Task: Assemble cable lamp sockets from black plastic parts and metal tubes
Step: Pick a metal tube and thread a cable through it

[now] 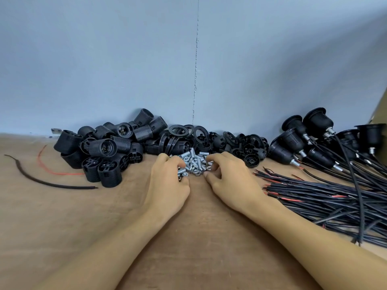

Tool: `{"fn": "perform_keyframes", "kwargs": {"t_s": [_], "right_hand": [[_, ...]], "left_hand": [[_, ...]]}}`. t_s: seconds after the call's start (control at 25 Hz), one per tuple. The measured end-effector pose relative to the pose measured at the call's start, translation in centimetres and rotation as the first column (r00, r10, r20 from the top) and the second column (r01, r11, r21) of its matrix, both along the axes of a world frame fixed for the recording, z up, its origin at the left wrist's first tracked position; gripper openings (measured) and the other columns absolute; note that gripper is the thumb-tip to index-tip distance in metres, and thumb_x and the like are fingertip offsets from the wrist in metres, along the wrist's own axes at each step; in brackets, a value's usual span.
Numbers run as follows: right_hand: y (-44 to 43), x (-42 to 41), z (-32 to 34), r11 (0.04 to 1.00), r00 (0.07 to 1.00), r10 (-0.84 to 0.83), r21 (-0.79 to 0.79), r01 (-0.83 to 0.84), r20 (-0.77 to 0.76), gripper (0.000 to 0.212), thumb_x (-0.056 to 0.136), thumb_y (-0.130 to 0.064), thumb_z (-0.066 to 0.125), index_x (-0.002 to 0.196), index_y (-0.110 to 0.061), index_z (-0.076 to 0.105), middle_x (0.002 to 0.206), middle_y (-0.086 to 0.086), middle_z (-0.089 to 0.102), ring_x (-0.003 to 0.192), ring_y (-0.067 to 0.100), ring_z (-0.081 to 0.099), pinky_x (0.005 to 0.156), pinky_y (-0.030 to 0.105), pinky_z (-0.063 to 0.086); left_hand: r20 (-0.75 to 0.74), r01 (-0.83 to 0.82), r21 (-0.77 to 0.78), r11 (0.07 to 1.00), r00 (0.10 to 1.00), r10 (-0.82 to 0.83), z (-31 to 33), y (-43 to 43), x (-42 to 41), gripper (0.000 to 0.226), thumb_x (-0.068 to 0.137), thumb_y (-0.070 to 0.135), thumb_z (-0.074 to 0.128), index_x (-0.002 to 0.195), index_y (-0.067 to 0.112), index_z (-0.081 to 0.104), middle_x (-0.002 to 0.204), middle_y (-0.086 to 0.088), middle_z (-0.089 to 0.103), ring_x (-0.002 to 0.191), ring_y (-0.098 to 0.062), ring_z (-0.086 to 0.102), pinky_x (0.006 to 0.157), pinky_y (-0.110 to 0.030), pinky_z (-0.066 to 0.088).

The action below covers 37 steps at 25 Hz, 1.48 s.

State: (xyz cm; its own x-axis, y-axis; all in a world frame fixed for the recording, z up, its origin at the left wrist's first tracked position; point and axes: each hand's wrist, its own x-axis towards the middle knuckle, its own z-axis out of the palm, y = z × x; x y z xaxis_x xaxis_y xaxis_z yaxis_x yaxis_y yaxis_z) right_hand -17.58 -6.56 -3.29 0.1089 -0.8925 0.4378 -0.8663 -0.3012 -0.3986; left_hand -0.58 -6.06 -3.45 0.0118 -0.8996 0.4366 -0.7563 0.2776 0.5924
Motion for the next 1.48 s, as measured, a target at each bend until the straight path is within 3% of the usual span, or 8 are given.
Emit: {"fn": "perform_keyframes", "kwargs": {"t_s": [0.32, 0.8, 1.0, 1.16, 1.32, 1.48], "right_hand": [[-0.09, -0.06, -0.24, 0.999, 0.998, -0.010, 0.032, 0.012, -0.055, 0.029, 0.097, -0.029, 0.060, 0.125, -0.025, 0.066, 0.111, -0.002, 0.056, 0.106, 0.019, 0.057, 0.092, 0.037, 0.050], [0.17, 0.08, -0.09, 1.000, 1.000, -0.014, -0.007, 0.014, -0.024, 0.011, 0.091, -0.031, 0.068, 0.101, -0.027, 0.069, 0.100, -0.009, 0.057, 0.090, 0.013, 0.062, 0.082, 0.038, 0.054], [0.26, 0.29, 0.01, 1.000, 0.999, -0.007, 0.006, 0.008, -0.033, 0.022, 0.093, -0.029, 0.065, 0.114, -0.025, 0.071, 0.107, -0.006, 0.061, 0.095, 0.017, 0.064, 0.085, 0.038, 0.054], [0.35, 0.34, 0.08, 1.000, 0.999, -0.027, 0.003, 0.027, -0.043, 0.018, 0.092, -0.024, 0.062, 0.108, -0.024, 0.072, 0.102, -0.005, 0.062, 0.091, 0.017, 0.062, 0.083, 0.037, 0.054], [0.35, 0.56, 0.17, 0.999, 0.998, -0.047, 0.007, 0.048, -0.052, 0.014, 0.092, -0.024, 0.058, 0.100, -0.021, 0.070, 0.096, -0.003, 0.061, 0.090, 0.019, 0.060, 0.082, 0.039, 0.053], [0.17, 0.50, 0.09, 0.997, 0.998, -0.062, 0.039, 0.063, -0.024, 0.014, 0.094, -0.023, 0.061, 0.105, -0.021, 0.070, 0.100, -0.003, 0.061, 0.094, 0.018, 0.060, 0.085, 0.033, 0.051]], "left_hand": [[0.026, -0.030, -0.013, 0.999, 0.999, 0.030, -0.39, -0.41, 0.60, 0.020, 0.087, 0.020, 0.071, 0.107, 0.020, 0.069, 0.097, 0.008, 0.044, 0.088, -0.012, 0.051, 0.076, -0.028, 0.041], [-0.002, 0.024, -0.044, 0.999, 1.000, -0.024, -0.67, -0.79, 0.87, 0.015, 0.086, 0.016, 0.076, 0.096, 0.025, 0.071, 0.094, 0.012, 0.049, 0.087, -0.007, 0.054, 0.076, -0.022, 0.039], [-0.019, 0.041, -0.068, 0.997, 0.999, -0.042, -0.55, -0.63, 0.86, 0.011, 0.088, 0.019, 0.076, 0.092, 0.028, 0.069, 0.092, 0.014, 0.048, 0.088, -0.007, 0.052, 0.075, -0.020, 0.035], [-0.042, 0.031, -0.119, 0.992, 0.998, -0.036, -0.34, -0.37, 0.80, 0.014, 0.089, 0.018, 0.073, 0.090, 0.030, 0.066, 0.093, 0.014, 0.050, 0.082, -0.004, 0.051, 0.065, -0.014, 0.033], [-0.068, -0.007, -0.153, 0.988, 0.998, -0.003, -0.10, -0.18, 0.71, 0.010, 0.090, 0.019, 0.072, 0.095, 0.027, 0.069, 0.098, 0.012, 0.055, 0.084, -0.008, 0.057, 0.070, -0.025, 0.039], [-0.062, 0.008, -0.172, 0.985, 0.998, -0.019, -0.09, -0.03, 0.74, 0.010, 0.092, 0.019, 0.071, 0.100, 0.026, 0.073, 0.100, 0.013, 0.059, 0.086, -0.009, 0.059, 0.075, -0.026, 0.043]]}}
